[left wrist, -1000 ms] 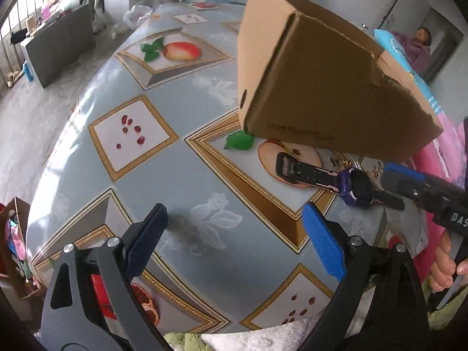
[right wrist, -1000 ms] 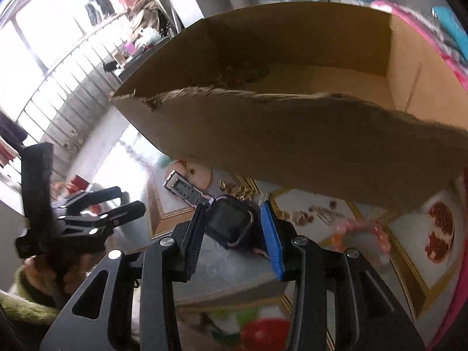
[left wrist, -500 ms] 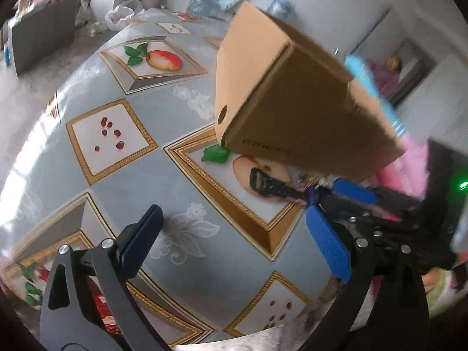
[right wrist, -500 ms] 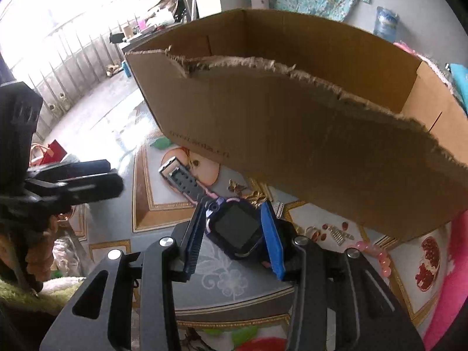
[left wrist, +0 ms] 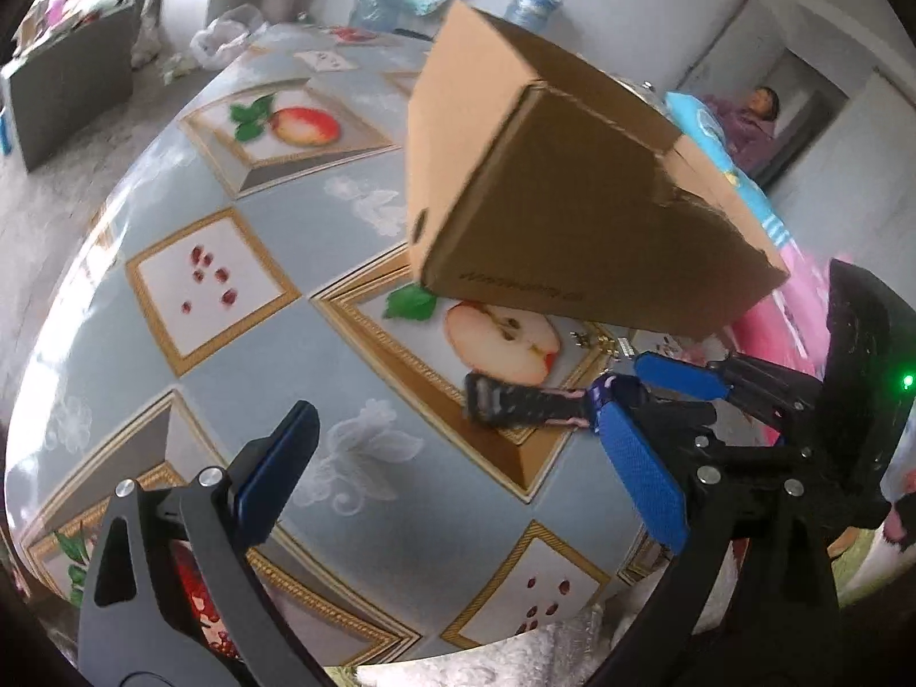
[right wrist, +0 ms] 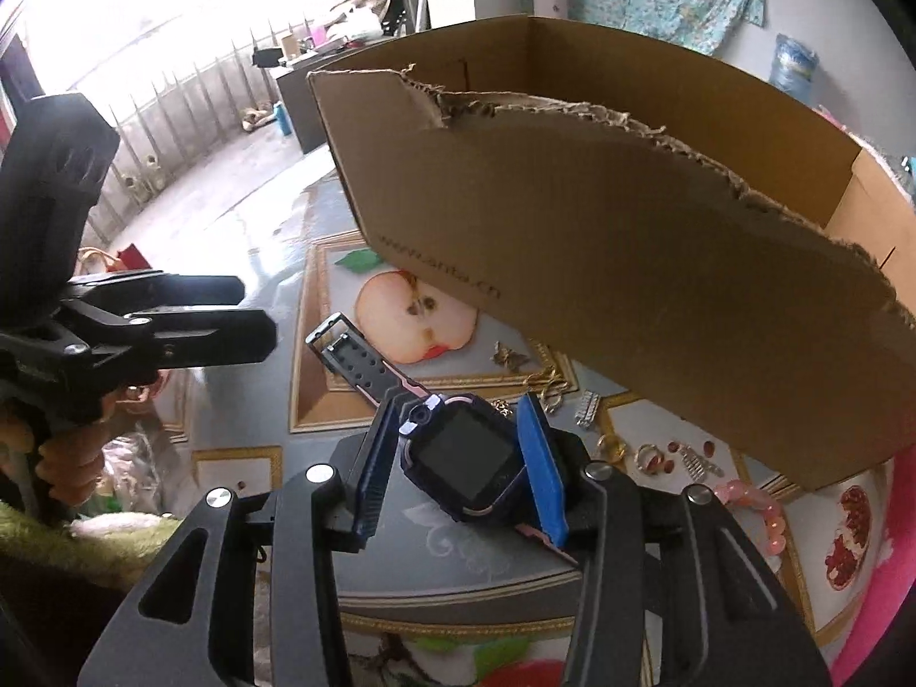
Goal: Organize jewelry
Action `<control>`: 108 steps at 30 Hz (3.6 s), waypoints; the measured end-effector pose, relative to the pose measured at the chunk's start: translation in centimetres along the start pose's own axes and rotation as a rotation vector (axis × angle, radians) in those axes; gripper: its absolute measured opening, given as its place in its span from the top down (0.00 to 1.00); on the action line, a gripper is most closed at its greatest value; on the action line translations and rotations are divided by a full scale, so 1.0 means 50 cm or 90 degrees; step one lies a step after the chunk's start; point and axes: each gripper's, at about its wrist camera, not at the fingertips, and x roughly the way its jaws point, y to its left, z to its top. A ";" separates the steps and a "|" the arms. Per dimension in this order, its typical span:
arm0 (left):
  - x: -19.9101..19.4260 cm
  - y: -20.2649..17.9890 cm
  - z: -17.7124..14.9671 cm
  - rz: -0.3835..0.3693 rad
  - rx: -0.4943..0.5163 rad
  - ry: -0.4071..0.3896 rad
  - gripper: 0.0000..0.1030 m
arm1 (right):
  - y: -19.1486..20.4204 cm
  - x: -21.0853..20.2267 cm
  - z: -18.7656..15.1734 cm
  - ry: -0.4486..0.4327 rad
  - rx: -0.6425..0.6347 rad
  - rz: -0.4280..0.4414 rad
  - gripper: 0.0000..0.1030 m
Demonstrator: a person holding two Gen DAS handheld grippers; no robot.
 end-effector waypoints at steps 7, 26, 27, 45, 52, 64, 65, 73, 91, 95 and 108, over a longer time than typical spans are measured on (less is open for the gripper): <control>0.005 -0.028 0.007 -0.024 0.030 0.007 0.15 | -0.021 -0.014 -0.025 -0.015 0.047 0.038 0.58; 0.056 0.034 0.023 -0.231 -0.151 0.054 0.54 | -0.068 -0.030 -0.060 -0.057 0.090 0.090 0.58; 0.056 0.029 0.024 -0.222 -0.143 0.054 0.54 | -0.070 -0.032 -0.063 -0.058 0.091 0.093 0.58; 0.065 -0.077 0.006 0.043 0.124 0.066 0.91 | -0.083 -0.069 -0.080 -0.023 0.125 0.178 0.58; 0.071 -0.082 0.005 0.040 0.162 0.070 0.91 | -0.137 -0.055 -0.035 0.012 0.119 0.161 0.75; 0.078 -0.096 0.012 0.042 0.205 0.081 0.91 | -0.104 0.025 0.035 0.147 -0.018 0.188 0.86; 0.079 -0.096 0.013 0.042 0.205 0.080 0.91 | -0.103 0.029 0.038 0.154 -0.032 0.187 0.86; 0.077 -0.094 0.012 0.040 0.205 0.074 0.91 | -0.030 0.039 0.046 0.189 -0.182 0.132 0.91; 0.070 -0.089 0.003 0.034 0.208 0.065 0.91 | -0.055 -0.014 0.020 0.129 -0.118 0.009 0.92; 0.068 -0.088 0.001 0.033 0.202 0.063 0.91 | -0.026 -0.006 0.012 0.135 -0.141 0.015 0.92; 0.061 -0.085 -0.010 0.039 0.179 0.053 0.91 | -0.140 -0.111 -0.083 0.092 0.212 0.035 0.74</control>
